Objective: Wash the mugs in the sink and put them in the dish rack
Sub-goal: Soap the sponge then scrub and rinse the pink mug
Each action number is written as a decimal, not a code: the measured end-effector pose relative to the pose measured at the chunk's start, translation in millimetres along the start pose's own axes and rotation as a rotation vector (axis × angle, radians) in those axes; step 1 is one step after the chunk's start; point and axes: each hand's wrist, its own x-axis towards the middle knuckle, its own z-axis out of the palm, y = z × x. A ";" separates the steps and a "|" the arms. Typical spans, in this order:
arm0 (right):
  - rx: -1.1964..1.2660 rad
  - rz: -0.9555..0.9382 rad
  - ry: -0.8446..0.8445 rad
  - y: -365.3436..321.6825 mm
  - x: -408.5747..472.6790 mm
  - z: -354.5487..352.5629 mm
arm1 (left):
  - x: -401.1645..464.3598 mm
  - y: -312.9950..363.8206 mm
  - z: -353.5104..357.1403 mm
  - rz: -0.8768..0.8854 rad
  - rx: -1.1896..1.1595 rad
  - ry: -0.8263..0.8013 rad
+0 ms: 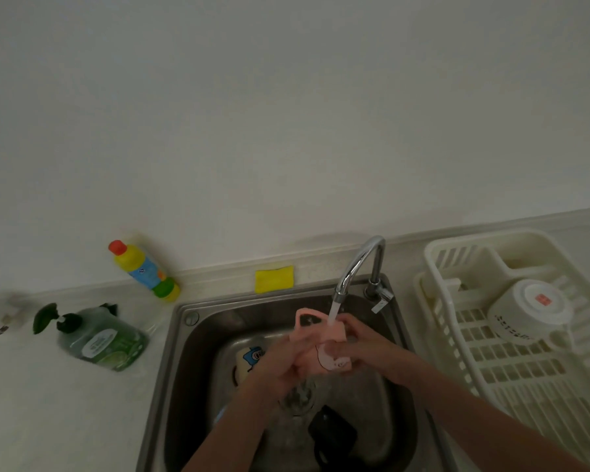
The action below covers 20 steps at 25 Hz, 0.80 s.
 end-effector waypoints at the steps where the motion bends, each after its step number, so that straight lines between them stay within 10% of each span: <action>1: 0.004 -0.030 -0.002 1.5 -2.4 -2.0 | 2.1 -1.2 -0.6 0.004 0.015 -0.002; 7: 0.400 0.279 -0.014 0.5 1.9 -1.5 | 2.4 -0.3 -0.7 0.031 0.149 -0.017; 20: 0.177 0.124 -0.019 -5.5 9.0 -8.9 | 13.8 5.2 -6.8 -0.041 0.090 -0.060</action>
